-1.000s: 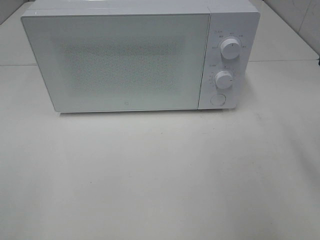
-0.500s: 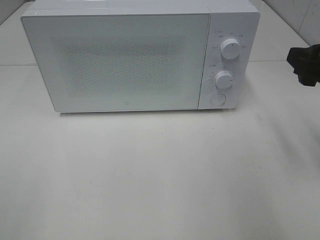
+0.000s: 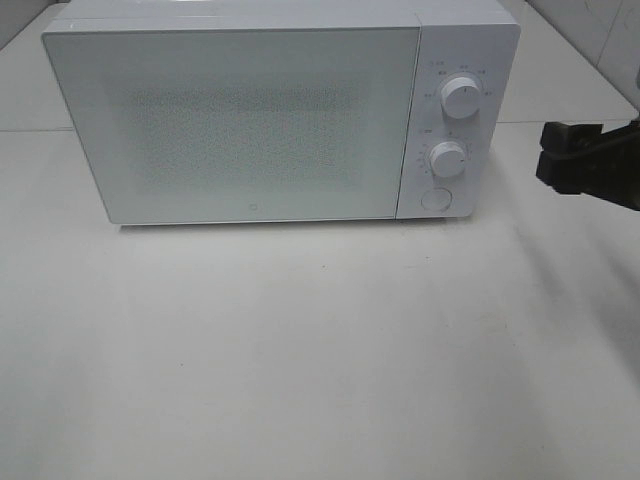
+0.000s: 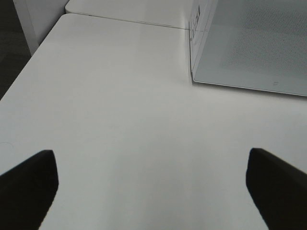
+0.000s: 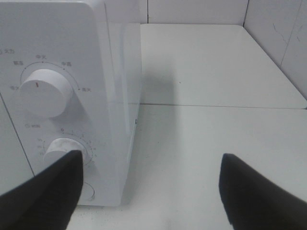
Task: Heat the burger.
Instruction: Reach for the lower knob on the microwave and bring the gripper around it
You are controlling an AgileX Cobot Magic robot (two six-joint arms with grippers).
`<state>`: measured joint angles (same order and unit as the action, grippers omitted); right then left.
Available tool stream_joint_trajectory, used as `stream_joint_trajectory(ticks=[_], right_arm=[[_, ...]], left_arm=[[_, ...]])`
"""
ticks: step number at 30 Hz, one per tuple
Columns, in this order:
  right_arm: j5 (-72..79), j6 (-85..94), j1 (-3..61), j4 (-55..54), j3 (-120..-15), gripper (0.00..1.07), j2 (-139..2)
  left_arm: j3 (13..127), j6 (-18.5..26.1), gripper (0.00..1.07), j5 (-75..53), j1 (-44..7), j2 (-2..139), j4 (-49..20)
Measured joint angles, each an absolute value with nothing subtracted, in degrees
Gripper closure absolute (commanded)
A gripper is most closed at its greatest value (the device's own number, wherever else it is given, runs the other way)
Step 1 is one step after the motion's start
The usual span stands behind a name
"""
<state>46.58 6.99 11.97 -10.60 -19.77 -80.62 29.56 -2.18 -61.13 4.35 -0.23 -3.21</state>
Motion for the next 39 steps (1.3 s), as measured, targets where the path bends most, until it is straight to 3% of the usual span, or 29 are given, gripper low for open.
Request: stream_joint_trajectory(ticks=[14,25,39], right_arm=[[64.2,11.9,28.6,-27.8,-19.4,0.32,-94.7],[69.0,11.9,37.4,-39.1,-20.3,0.32,-101.5],[69.0,12.1,39.5,-41.1,-28.1,0.32,-107.7]], left_arm=[[29.6,-2.2,0.06,-61.1,4.4,-0.2,-3.2],[29.6,-2.2,0.06,-61.1,4.4,-0.2,-3.2],[29.6,-2.2,0.06,-61.1,4.4,-0.2,-3.2]])
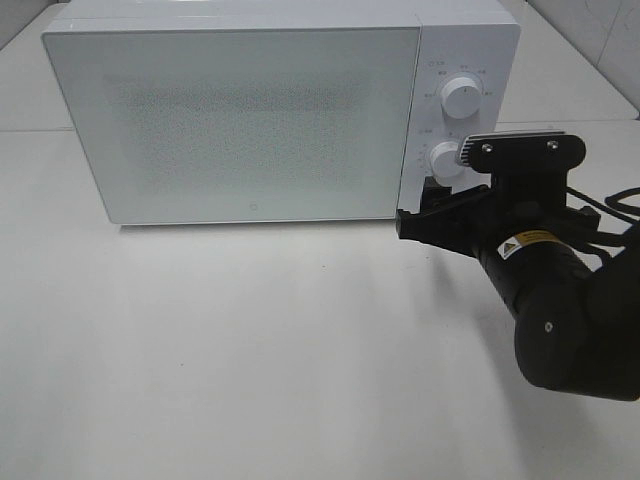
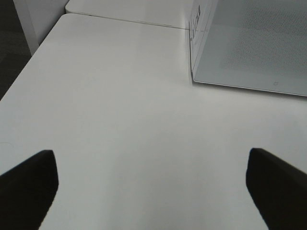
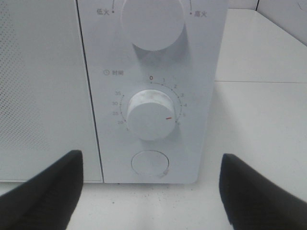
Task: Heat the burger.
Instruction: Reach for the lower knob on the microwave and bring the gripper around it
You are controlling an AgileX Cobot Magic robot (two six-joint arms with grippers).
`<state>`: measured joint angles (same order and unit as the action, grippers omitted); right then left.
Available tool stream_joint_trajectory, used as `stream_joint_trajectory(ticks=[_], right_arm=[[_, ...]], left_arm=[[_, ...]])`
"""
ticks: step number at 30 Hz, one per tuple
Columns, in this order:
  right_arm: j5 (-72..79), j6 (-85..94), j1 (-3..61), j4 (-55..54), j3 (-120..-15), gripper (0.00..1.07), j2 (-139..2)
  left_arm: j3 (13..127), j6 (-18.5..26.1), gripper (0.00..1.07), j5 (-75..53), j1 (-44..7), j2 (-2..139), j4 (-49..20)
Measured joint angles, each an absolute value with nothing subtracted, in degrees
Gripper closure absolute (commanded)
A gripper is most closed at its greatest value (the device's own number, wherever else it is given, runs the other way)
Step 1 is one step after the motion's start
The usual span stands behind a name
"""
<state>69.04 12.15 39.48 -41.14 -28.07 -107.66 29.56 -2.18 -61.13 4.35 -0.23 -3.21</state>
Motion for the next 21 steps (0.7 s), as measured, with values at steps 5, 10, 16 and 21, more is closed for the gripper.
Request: stream_joint_trajectory(ticks=[5,10,16,21], right_arm=[[69.0,12.1,38.8,-40.5,-31.1,0.32,-110.0],[69.0,12.1,37.1,-39.0,-33.1,0.32,-111.3],[69.0,12.2,35.3,-37.0,-35.1,0.32,-112.4],[69.0,12.2,34.4,-36.1,-36.8,0.32,-114.4]], left_arm=[[29.6,-2.2,0.06,-61.1,4.4,-0.2,-3.2],[29.6,-2.2,0.06,-61.1,4.4,-0.2,-3.2],[29.6,-2.2,0.06,-61.1,4.4,-0.2,-3.2],[29.6,-2.2,0.06,-61.1,4.4,-0.2,-3.2]])
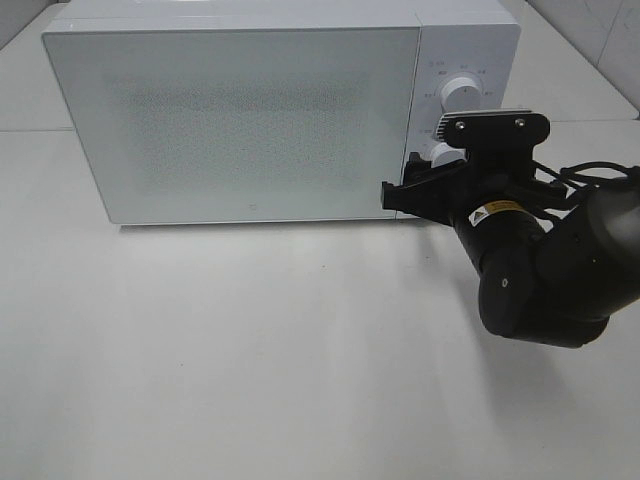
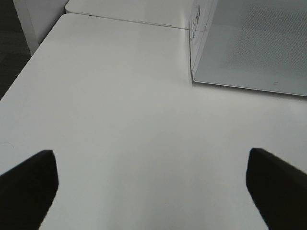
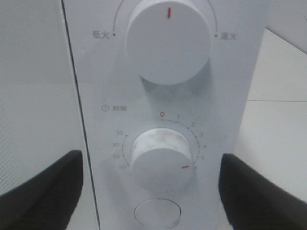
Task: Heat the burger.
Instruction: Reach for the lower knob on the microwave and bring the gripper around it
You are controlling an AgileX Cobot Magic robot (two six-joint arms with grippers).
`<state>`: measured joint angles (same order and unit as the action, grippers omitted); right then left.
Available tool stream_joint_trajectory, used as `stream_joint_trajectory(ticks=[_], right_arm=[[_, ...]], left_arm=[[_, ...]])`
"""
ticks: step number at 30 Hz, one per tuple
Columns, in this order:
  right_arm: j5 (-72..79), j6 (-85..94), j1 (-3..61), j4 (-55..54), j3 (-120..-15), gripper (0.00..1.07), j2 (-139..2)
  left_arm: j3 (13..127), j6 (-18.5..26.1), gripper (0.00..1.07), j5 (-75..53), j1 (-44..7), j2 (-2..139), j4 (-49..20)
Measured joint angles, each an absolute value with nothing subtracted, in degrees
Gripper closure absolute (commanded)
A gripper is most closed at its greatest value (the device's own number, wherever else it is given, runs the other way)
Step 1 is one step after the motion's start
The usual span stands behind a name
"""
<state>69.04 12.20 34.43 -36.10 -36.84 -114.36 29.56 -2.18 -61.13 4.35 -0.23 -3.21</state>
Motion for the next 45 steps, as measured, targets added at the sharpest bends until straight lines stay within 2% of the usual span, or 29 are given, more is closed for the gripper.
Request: stream_joint_trajectory(ticks=[20,28,32,33,34,35,36,37,38,39,40,41,43,45], right_arm=[[69.0,12.2,31.8,-32.3,-41.1,0.33,-118.5],[69.0,12.2,31.7,-32.4,-41.4,0.38,-118.7],[69.0,12.2,31.7,-32.4,-41.4,0.5,-118.7],[69.0,12.2,31.7,-32.4,-41.4,0.59,-118.7],[69.0,12.2,31.7,-32.4,-41.4,0.59,-118.7],[69.0,12.2,31.7,-32.8,-41.4,0.7,-118.7],[69.0,12.2,31.7,-32.8,-41.4,0.7,-118.7],[69.0,12.2,31.6,-32.8,-41.4,0.76,-118.7],[69.0,12.2,31.5,-32.8,-41.3,0.87,-118.7],[69.0,12.2,31.5,-32.8,-41.3,0.87,-118.7],[69.0,12.2,31.5,-32.8,-41.3,0.95,-118.7],[69.0,12.2,31.5,-32.8,-41.3,0.95,-118.7],[69.0,12.2,31.5,-32.8,-41.3,1.05,-118.7],[69.0,12.2,31.5,-32.8,-41.3,1.07,-118.7]], left_arm=[[29.6,-2.2,0.06,-61.1,4.4,-0.2,-3.2],[29.6,-2.2,0.06,-61.1,4.4,-0.2,-3.2],[29.6,-2.2,0.06,-61.1,4.4,-0.2,-3.2],[29.6,-2.2,0.06,-61.1,4.4,-0.2,-3.2],[29.6,-2.2,0.06,-61.1,4.4,-0.2,-3.2],[29.6,-2.2,0.06,-61.1,4.4,-0.2,-3.2],[29.6,-2.2,0.06,-61.1,4.4,-0.2,-3.2],[29.6,-2.2,0.06,-61.1,4.4,-0.2,-3.2],[29.6,-2.2,0.06,-61.1,4.4,-0.2,-3.2],[29.6,-2.2,0.06,-61.1,4.4,-0.2,-3.2],[29.6,-2.2,0.06,-61.1,4.4,-0.2,-3.2],[29.6,-2.2,0.06,-61.1,4.4,-0.2,-3.2],[29.6,-2.2,0.06,-61.1,4.4,-0.2,-3.2],[29.6,-2.2,0.06,-61.1,4.4,-0.2,-3.2]])
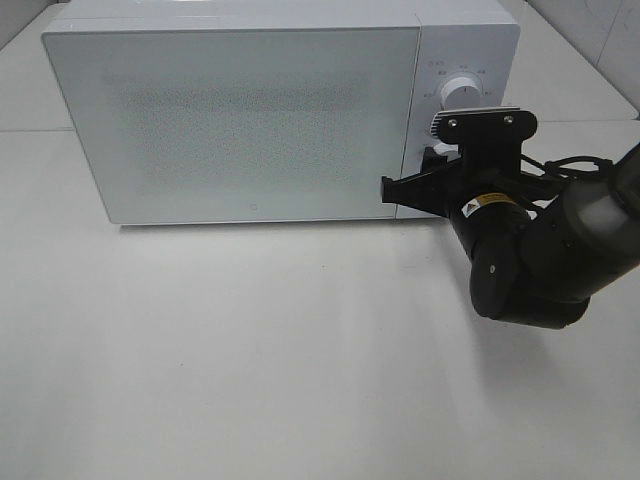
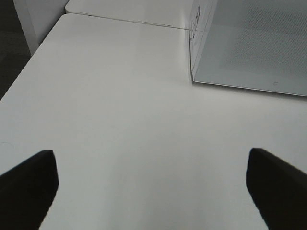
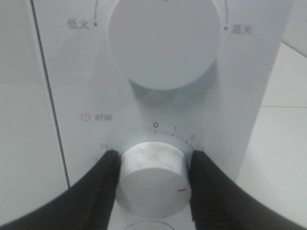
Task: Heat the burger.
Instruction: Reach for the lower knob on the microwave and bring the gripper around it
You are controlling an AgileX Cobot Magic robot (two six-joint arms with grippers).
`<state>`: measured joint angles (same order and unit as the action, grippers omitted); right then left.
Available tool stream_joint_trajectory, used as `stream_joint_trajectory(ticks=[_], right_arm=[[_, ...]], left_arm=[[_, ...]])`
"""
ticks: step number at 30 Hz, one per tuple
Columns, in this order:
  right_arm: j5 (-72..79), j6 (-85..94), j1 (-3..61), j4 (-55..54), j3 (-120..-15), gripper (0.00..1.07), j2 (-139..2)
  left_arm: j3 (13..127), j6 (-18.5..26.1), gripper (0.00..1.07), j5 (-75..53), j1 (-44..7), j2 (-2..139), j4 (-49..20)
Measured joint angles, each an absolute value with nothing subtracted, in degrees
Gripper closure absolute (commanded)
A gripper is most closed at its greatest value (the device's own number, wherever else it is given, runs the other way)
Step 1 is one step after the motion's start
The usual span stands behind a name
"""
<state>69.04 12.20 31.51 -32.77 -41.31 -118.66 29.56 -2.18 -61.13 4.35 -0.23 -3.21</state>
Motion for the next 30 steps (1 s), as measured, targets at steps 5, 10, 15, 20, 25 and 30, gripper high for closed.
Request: stream_joint_trajectory(ticks=[5,10,15,20,25,30], right_arm=[[69.0,9.6,31.5,-32.7,-41.3,1.07,-118.7],[69.3,2.5,31.5,-32.5,-41.1,1.07,-118.7],[69.3,-19.7,31.5,-32.5,-41.0,1.07,-118.7],[69.3,-33.5,31.5,-32.4,-40.9,1.07,-118.7],[69.4,-50.3,31.3,-31.9,-40.6,1.06,-118.7],[69.4,-62.2,31.1,-30.9,-40.5,1.06,-118.7]], left_arm=[[29.6,-2.2,0.06,-61.1,4.4,-0.2,-3.2],[29.6,-2.2,0.06,-61.1,4.4,-0.2,-3.2],[29.6,-2.2,0.06,-61.1,4.4,-0.2,-3.2],[29.6,-2.2,0.06,-61.1,4.4,-0.2,-3.2],[29.6,-2.2,0.06,-61.1,4.4,-0.2,-3.2],[29.6,-2.2,0.06,-61.1,4.4,-0.2,-3.2]])
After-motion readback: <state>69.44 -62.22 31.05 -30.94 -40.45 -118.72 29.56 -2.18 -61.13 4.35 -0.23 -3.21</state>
